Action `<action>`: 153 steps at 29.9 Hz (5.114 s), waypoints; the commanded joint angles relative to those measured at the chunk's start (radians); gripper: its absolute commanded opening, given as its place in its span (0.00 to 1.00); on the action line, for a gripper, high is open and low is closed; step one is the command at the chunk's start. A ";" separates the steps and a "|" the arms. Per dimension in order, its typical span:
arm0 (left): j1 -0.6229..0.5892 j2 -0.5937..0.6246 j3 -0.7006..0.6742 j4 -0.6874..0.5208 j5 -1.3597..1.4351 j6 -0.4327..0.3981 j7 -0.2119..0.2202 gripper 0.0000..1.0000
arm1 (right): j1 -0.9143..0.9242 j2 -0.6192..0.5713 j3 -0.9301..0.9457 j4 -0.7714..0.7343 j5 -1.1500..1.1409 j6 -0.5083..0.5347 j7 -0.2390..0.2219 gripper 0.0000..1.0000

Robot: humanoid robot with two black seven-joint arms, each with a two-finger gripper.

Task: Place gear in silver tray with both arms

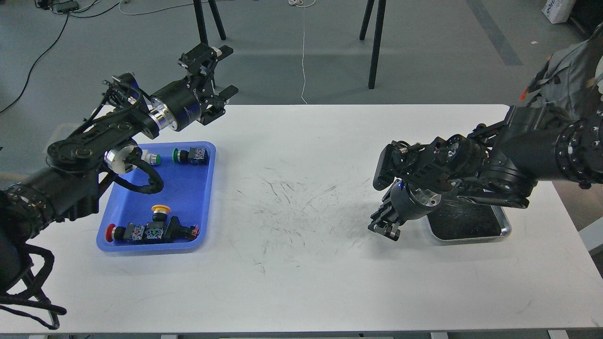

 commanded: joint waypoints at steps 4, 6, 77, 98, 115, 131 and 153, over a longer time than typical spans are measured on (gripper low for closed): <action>0.000 -0.002 0.000 0.002 -0.001 -0.001 0.000 1.00 | 0.041 -0.090 0.002 -0.003 0.012 0.014 0.000 0.02; 0.002 -0.002 0.000 0.004 -0.001 -0.001 0.000 1.00 | 0.047 -0.124 0.003 -0.008 0.013 0.023 0.000 0.02; 0.038 0.008 -0.070 0.041 -0.132 0.005 0.000 1.00 | -0.270 -0.211 0.395 -0.459 0.154 0.020 0.000 0.66; 0.077 0.002 -0.109 -0.074 -0.185 0.026 0.000 1.00 | -0.324 -0.245 0.908 -0.464 0.635 -0.024 0.000 0.71; 0.092 0.269 -0.004 -0.386 -0.135 0.002 0.000 1.00 | -0.462 -0.242 1.229 -0.459 0.685 -0.049 0.000 0.79; 0.136 0.261 0.034 -0.373 0.145 0.098 0.000 1.00 | -0.623 -0.256 1.416 -0.451 0.935 -0.063 0.000 0.90; 0.321 0.410 0.040 -0.335 0.659 0.462 0.000 0.99 | -0.663 -0.233 1.470 -0.448 0.935 -0.063 0.000 0.92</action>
